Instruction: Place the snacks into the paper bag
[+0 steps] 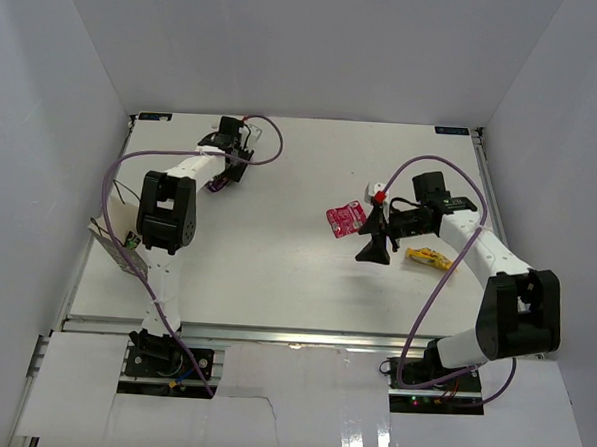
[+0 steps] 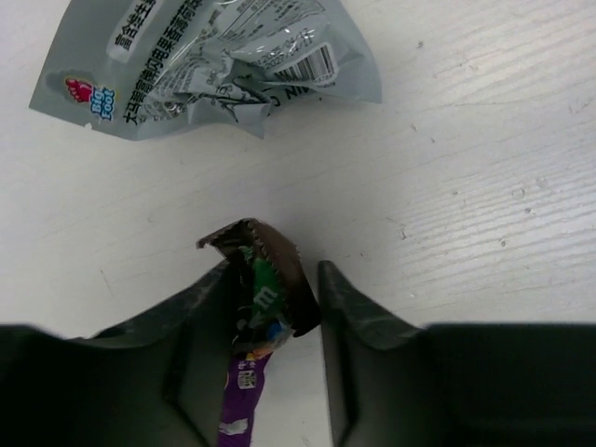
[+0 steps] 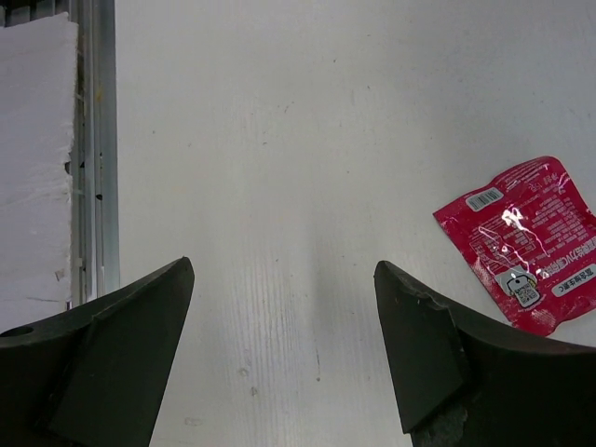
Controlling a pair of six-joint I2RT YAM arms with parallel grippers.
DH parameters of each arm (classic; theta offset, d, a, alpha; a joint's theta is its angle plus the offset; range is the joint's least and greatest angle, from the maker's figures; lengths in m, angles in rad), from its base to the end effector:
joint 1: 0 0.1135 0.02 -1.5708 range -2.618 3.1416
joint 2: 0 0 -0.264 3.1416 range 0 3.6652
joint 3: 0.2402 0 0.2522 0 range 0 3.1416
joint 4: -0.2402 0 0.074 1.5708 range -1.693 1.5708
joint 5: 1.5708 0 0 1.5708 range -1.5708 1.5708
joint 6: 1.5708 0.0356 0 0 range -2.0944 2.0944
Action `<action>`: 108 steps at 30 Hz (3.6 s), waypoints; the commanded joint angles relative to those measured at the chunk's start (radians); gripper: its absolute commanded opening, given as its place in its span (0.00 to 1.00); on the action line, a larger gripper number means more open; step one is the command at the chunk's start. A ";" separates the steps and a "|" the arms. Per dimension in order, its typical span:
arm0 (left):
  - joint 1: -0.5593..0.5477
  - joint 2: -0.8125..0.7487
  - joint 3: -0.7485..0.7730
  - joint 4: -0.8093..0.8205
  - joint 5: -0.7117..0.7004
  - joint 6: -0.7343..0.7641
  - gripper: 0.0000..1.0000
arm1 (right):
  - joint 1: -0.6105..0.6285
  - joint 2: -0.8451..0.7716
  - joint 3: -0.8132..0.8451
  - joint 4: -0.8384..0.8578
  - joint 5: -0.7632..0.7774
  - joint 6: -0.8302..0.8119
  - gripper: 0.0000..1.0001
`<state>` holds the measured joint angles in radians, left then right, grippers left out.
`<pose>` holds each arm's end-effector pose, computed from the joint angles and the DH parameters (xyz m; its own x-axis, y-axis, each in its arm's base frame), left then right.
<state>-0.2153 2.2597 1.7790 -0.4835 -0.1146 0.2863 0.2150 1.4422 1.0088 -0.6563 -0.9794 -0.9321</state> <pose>0.4845 -0.1018 0.1674 -0.7280 0.4464 -0.5203 0.3692 0.8948 0.2511 0.2644 0.0880 0.2437 -0.1195 -0.4843 -0.8667 -0.9900 0.1240 0.0672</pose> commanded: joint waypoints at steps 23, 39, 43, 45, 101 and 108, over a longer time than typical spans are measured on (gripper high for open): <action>0.088 -1.215 -0.512 -0.096 0.222 -0.516 0.23 | -0.009 0.024 0.036 -0.012 -0.079 -0.013 0.84; 0.169 -1.414 -0.593 -0.210 -0.114 -0.572 0.25 | -0.011 -0.009 0.002 -0.016 -0.088 -0.054 0.84; 0.209 -1.424 -0.625 -0.173 -0.134 -0.532 0.26 | -0.014 -0.028 -0.021 -0.014 -0.090 -0.056 0.84; 0.214 -1.421 -0.633 -0.164 -0.137 -0.521 0.26 | -0.016 -0.031 -0.024 -0.016 -0.090 -0.057 0.84; 0.271 -1.401 -0.711 0.230 0.690 -0.786 0.98 | 0.043 0.372 0.252 0.352 0.722 0.980 0.90; 0.271 -1.422 -0.730 0.256 0.713 -0.855 0.98 | 0.104 0.523 0.398 0.377 0.804 1.006 0.90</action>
<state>0.0513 0.8658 1.0531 -0.2684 0.5491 -0.5110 0.2943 1.9194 1.3346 -0.3195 -0.2417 0.0250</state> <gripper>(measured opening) 0.978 0.900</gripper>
